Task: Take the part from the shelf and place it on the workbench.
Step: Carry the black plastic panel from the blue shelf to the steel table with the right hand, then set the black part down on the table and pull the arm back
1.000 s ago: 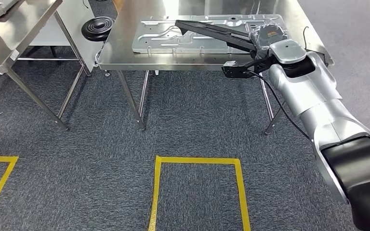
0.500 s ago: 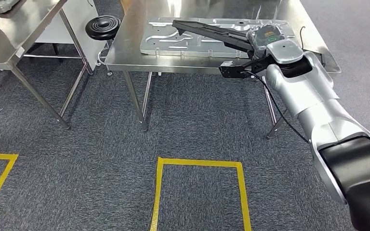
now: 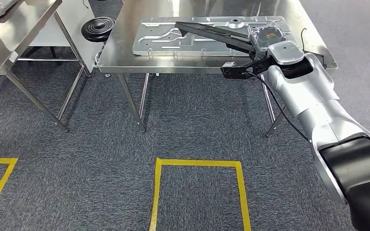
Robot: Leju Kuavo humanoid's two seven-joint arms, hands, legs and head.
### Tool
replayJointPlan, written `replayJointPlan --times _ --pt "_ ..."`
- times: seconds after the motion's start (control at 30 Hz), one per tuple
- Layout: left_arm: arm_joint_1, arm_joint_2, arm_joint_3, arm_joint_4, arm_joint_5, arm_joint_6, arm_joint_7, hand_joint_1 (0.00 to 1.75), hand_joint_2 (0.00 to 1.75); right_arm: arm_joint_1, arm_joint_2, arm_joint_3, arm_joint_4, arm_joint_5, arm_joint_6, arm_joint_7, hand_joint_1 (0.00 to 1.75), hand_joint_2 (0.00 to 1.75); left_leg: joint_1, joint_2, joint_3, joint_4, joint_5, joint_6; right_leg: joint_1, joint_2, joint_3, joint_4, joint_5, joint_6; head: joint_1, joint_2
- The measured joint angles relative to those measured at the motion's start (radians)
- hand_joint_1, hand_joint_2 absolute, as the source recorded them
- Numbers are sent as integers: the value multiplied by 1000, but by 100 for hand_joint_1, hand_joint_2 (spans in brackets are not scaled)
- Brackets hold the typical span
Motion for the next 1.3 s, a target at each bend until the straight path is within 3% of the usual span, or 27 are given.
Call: replayJointPlan --times 0.07,0.1,0.23,0.3,0.37,0.4,0.43,0.47,0.53,0.6,0.67,0.77,0.87,0.9,0.93,1.0,1.03,1.1,1.13,1.23,1.3 --pt "0 1 1 0 0 1 0 0 175 1 2 0 0 0 -5 3 175 175 -4 -1 56 -119 46 9 2 1 4 -1 -3 6 0 0" --pt "0 1 1 0 0 1 0 0 175 2 3 0 0 0 -7 5 175 175 -7 -2 70 -149 51 12 3 1 5 -3 -3 11 0 0" --pt "-1 0 1 0 0 2 0 0 175 16 6 0 0 1 -11 11 175 175 -7 -1 83 -177 57 26 1 0 3 -1 -10 34 1 0" --pt "-1 -1 2 0 0 2 0 0 175 18 7 0 0 1 -12 12 175 175 -3 2 91 -189 62 36 1 0 -29 71 -55 36 1 0" --pt "-1 -1 2 0 0 2 0 0 175 23 8 0 2 1 -13 12 175 175 -6 1 91 -187 61 41 2 -1 -92 204 -112 37 1 0" --pt "-1 -1 2 0 0 2 0 0 175 27 8 0 3 1 -12 12 175 175 -7 0 91 -185 60 43 2 -1 -117 253 -124 38 1 0" --pt "-1 -1 2 0 0 2 0 0 175 31 8 0 4 1 -12 12 175 175 -9 -2 91 -182 58 44 2 -1 -127 269 -118 38 1 0" --pt "-1 0 2 0 0 2 0 0 175 34 8 0 5 1 -12 12 175 175 -10 -3 91 -179 56 44 2 -1 -117 242 -94 36 1 0" --pt "0 -1 2 0 0 2 0 0 175 35 8 0 5 1 -13 12 175 175 -11 -5 90 -169 48 41 4 -2 -55 113 -28 28 1 0" --pt "-1 -2 2 0 0 2 0 0 175 33 9 0 5 1 -13 12 175 175 -14 -6 85 -160 42 34 10 -3 -8 16 2 20 1 0" --pt "-1 -3 2 0 0 2 0 0 175 33 10 0 5 1 -13 12 175 175 -15 -6 82 -158 42 27 15 -2 -2 0 1 15 1 0" --pt "-1 0 2 0 0 2 0 0 175 33 12 0 4 1 -14 12 175 175 -16 -6 73 -138 23 12 4 -3 4 -12 8 3 0 0" --pt "0 0 3 0 -1 2 1 0 175 33 15 0 4 2 -15 13 175 175 -6 -6 0 28 -64 -6 0 -4 8 -18 10 -5 -1 0" --pt "1 0 3 0 -1 2 1 0 175 36 15 0 4 2 -15 13 175 175 -2 -6 -30 89 -85 -10 0 -4 8 -18 10 -5 -1 0" --pt "1 0 3 0 -2 2 1 0 175 39 15 0 4 2 -15 13 175 175 1 -6 -45 118 -86 -14 -1 -4 8 -17 9 -5 -1 0" --pt "1 0 3 0 -2 3 1 0 175 44 15 0 4 3 -16 13 175 175 6 -6 -24 68 -39 -18 -3 -2 9 -16 7 -2 -1 0" --pt "1 1 4 0 -2 3 0 0 175 45 15 0 4 3 -16 13 175 175 8 -6 9 -6 -2 -18 -5 -1 11 -14 5 1 -1 0" --pt "1 1 5 0 -2 3 0 0 175 45 14 0 4 3 -18 14 175 175 5 -7 66 -121 37 -13 -4 0 10 -11 2 11 -1 0" --pt "0 1 6 0 -2 2 -1 0 175 44 13 0 4 3 -18 15 175 175 2 -7 83 -156 44 -9 -3 0 9 -11 2 18 -1 0" --pt "0 1 8 0 -2 2 -3 0 175 42 11 0 4 5 -16 16 175 175 0 -7 87 -167 44 8 -3 0 8 -13 3 36 0 0" --pt "-1 0 9 0 -1 2 -2 0 175 37 10 0 5 6 -14 14 175 175 2 -5 91 -178 50 21 -4 -1 -9 26 -25 42 0 0"
